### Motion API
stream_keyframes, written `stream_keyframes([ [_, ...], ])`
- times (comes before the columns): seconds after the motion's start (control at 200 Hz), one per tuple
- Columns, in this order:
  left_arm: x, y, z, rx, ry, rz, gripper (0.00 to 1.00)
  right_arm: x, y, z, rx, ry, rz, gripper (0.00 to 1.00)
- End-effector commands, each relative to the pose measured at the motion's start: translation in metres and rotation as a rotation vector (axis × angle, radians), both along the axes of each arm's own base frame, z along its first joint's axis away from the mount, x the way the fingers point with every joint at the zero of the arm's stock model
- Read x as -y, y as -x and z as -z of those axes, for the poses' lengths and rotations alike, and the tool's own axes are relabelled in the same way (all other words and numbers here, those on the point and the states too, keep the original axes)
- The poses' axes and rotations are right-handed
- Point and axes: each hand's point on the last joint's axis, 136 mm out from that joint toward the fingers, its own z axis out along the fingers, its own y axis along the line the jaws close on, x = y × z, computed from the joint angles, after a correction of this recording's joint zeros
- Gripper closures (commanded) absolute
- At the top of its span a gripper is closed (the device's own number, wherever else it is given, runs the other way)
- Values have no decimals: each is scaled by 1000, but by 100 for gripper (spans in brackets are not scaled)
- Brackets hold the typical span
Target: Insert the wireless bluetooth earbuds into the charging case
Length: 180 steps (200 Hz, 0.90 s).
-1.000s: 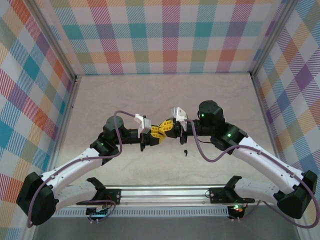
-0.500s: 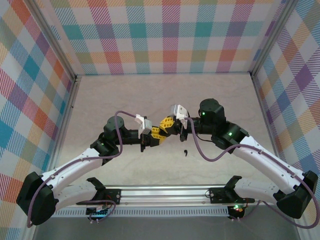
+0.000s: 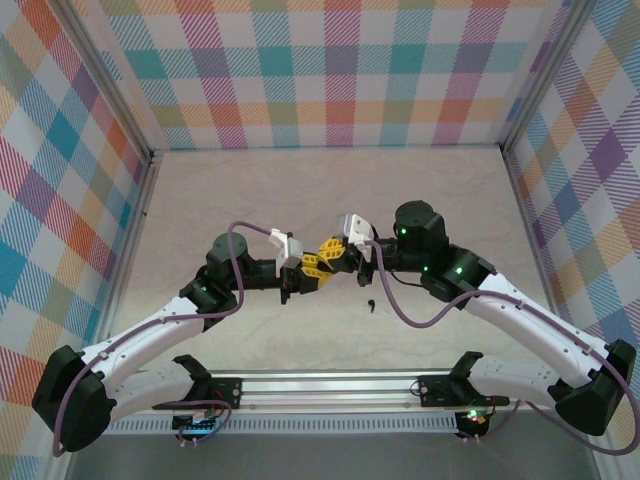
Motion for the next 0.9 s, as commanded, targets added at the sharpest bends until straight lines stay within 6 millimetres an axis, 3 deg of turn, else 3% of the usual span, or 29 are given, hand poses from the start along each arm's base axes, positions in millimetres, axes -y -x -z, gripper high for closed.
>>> stream_keyframes([
  [0.0,0,0,-25,34,57,-20,100,2,4,9,8,18,-5,93],
  [0.42,-5,-3,-34,37,88,-63,100,7,0,14,-20,-1,51,93],
  [0.585,-7,-2,-36,41,92,-68,100,6,-1,11,-44,-26,65,72],
  [0.65,-7,-2,-35,40,89,-67,100,6,0,5,-47,-40,65,65],
  [0.895,-10,-3,-22,61,58,-90,100,29,-10,-42,-63,-129,217,59],
])
